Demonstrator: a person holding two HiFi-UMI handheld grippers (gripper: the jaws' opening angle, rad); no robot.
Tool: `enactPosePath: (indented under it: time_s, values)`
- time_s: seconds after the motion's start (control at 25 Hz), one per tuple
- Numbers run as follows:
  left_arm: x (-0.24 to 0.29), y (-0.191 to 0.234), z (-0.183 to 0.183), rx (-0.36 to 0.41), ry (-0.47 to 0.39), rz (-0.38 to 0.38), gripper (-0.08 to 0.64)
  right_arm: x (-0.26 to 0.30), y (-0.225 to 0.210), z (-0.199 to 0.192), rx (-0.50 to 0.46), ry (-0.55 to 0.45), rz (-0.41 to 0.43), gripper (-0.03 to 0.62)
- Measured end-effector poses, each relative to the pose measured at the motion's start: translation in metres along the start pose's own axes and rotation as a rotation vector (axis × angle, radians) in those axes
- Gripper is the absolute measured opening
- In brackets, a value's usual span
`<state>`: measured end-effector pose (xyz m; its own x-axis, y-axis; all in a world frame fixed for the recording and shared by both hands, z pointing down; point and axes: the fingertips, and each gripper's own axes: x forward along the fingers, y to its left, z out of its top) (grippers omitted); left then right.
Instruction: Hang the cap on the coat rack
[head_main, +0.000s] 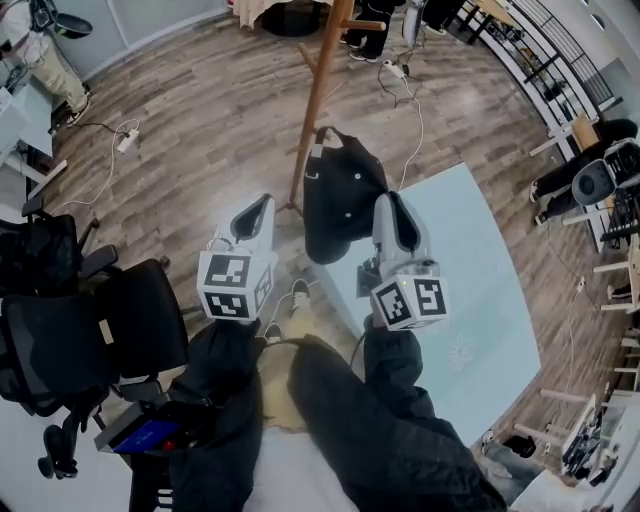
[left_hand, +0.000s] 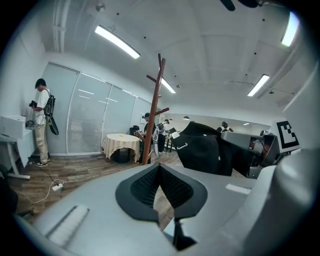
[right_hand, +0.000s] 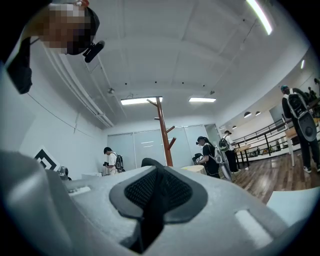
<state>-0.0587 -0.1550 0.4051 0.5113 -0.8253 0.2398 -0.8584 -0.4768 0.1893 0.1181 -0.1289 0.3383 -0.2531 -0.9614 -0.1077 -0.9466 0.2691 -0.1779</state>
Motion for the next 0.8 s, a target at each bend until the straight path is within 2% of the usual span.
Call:
enactPosePath:
  time_s: [0.2,0.4,0.8]
  values:
    - [0.036,0.006,0.023,0.011,-0.018,0.034,0.000,0.039,-0.027,0.010,0.004,-0.025,0.050,0.038]
    - [0.067,0.001,0.024,0.012,0.007,0.049,0.000,0.064,-0.057,0.017,0.001,-0.034,0.084,0.039]
    - [0.105,0.009,0.013,0.000,0.052,0.102,0.000,0.091,-0.094,-0.024,0.011,0.026,0.108,0.040]
